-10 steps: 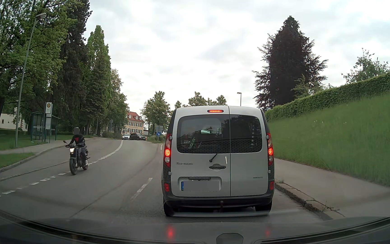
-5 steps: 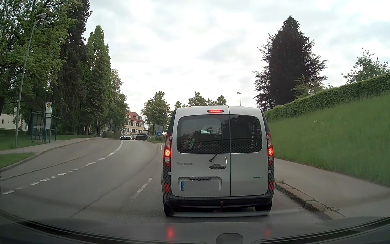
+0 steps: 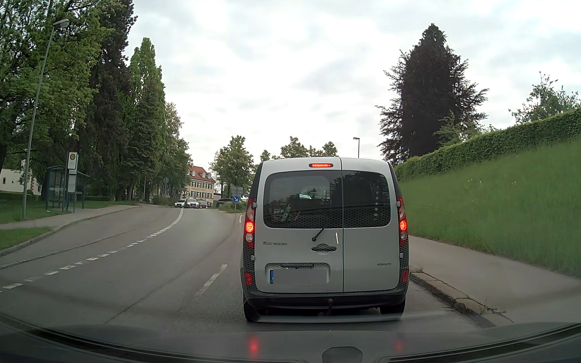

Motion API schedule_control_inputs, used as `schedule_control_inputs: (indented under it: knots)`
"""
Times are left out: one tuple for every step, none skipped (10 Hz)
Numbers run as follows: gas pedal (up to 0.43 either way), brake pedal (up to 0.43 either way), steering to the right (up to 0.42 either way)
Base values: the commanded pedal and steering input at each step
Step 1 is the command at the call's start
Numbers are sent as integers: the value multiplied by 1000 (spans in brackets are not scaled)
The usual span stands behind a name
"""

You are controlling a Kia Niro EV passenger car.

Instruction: Follow the waypoints while adhering to traffic rules and regulations

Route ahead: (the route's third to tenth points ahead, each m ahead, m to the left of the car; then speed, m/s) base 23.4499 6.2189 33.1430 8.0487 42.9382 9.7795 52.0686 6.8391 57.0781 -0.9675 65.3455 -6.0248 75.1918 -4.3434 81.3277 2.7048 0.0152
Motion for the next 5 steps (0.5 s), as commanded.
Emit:
schedule_control_inputs:
  knots:
    - [0,220,-36]
    - [0,220,-36]
    - [0,220,-35]
    - [0,220,-36]
    - [0,220,-36]
